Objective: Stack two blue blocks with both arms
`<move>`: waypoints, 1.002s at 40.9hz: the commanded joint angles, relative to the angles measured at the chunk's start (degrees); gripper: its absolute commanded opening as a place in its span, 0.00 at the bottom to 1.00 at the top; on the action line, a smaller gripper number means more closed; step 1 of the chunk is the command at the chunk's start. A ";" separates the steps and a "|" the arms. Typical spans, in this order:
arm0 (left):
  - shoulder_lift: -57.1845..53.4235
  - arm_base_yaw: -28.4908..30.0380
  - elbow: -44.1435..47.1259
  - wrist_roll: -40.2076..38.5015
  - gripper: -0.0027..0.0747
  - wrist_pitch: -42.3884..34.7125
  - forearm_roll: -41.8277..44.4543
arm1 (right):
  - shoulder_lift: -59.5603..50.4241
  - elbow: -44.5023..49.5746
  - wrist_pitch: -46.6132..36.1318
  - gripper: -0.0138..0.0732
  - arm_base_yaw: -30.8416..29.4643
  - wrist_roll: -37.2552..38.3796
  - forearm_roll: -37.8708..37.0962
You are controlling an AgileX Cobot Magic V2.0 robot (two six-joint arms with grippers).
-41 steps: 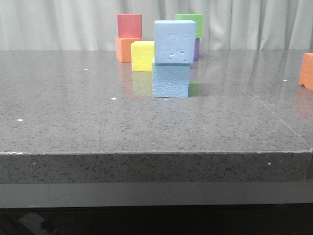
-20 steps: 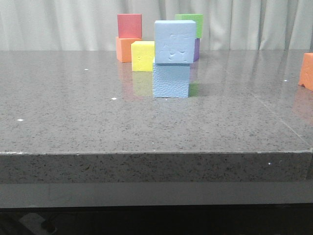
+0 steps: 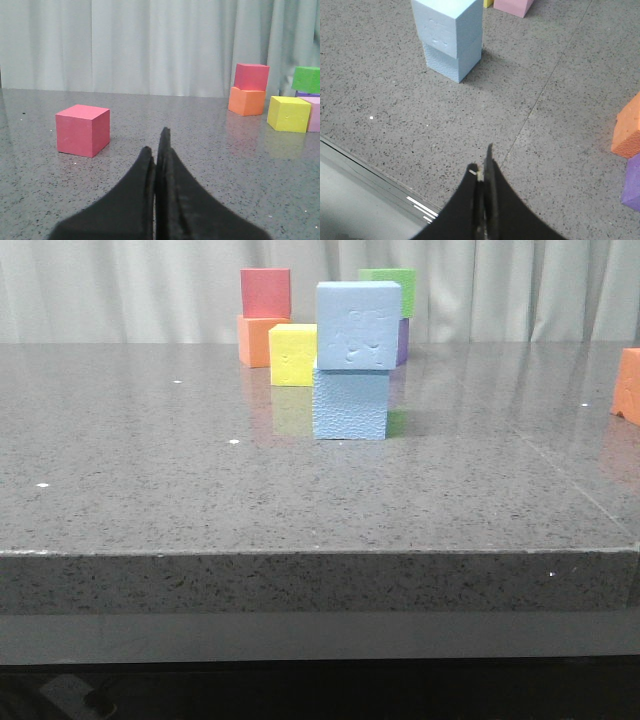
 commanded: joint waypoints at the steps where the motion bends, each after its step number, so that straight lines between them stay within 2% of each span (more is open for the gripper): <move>1: -1.03 0.13 0.06 -0.62 0.01 -4.76 -0.02 | -0.33 -1.60 -3.59 0.02 -0.27 -0.43 0.63; 31: -1.03 0.13 0.06 -0.62 0.01 -4.76 -0.02 | -1.16 -1.26 -3.83 0.02 -0.27 -0.43 0.57; 37: -1.03 0.13 0.06 -0.62 0.01 -4.76 -0.02 | -6.05 0.88 -5.23 0.02 -4.24 -0.43 -1.91; 41: -1.03 0.13 0.06 -0.62 0.01 -4.76 -0.02 | -10.64 4.28 -8.94 0.02 -7.57 -0.43 -2.26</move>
